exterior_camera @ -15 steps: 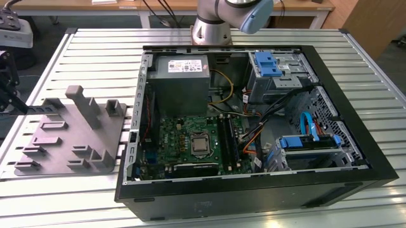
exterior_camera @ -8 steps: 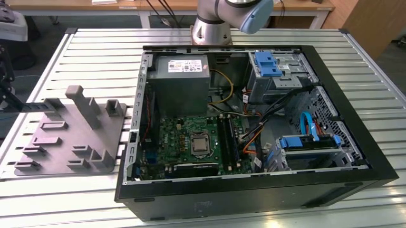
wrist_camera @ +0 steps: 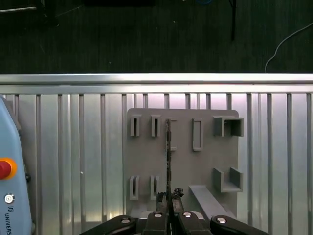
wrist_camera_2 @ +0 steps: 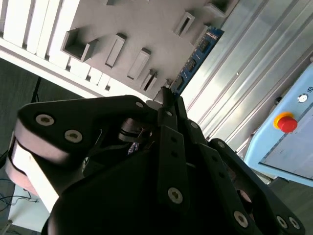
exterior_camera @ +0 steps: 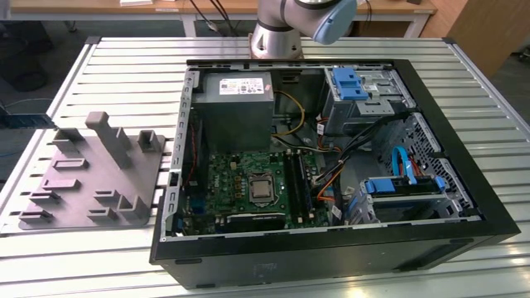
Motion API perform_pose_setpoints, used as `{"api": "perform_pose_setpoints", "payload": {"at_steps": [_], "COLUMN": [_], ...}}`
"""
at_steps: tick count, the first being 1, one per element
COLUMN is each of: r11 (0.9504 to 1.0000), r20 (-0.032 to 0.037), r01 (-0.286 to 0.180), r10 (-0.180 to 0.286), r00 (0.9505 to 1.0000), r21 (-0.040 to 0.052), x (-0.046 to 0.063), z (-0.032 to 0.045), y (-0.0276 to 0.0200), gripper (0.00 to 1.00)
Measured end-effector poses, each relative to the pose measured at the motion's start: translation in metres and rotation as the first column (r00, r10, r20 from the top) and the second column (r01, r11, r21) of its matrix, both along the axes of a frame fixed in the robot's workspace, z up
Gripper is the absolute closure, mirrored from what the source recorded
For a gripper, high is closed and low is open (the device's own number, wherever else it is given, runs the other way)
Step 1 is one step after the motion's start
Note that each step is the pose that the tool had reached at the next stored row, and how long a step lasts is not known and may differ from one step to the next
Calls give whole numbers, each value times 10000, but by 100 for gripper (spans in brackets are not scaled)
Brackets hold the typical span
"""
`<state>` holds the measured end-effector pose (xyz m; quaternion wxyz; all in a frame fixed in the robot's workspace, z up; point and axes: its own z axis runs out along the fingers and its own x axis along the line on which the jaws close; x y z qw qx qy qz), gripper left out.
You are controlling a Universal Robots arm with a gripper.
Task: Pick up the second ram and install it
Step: 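Pick up the second ram and move it above second insertion slot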
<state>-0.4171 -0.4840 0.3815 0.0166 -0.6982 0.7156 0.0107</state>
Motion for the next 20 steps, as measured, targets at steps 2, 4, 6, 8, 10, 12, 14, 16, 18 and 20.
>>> {"api": "perform_pose_setpoints", "payload": {"at_steps": [2, 4, 6, 8, 10, 12, 14, 16, 18, 20], "r11": [10000, 10000, 10000, 10000, 10000, 10000, 10000, 10000, 10000, 10000], "r20": [0, 2, 2, 0, -2, -1, -1, -1, -1, -2], "r01": [0, 0, 0, 0, -2, -1, -1, 0, -1, 0], "r10": [0, 0, 0, 0, 2, 1, 1, 0, 1, 0], "r00": [10000, 10000, 10000, 10000, 10000, 10000, 10000, 10000, 10000, 10000], "r21": [8, 16, 17, 16, 14, 15, 16, 15, 16, 15], "x": [0, 0, 0, 1, 22, 73, 141, 215, 295, 370], "z": [43, 42, 42, 44, 46, 44, 44, 44, 43, 44], "y": [0, -1, 0, 0, -1, -1, -1, -1, 0, 0], "gripper": [86, 86, 86, 86, 86, 86, 86, 86, 86, 86]}}
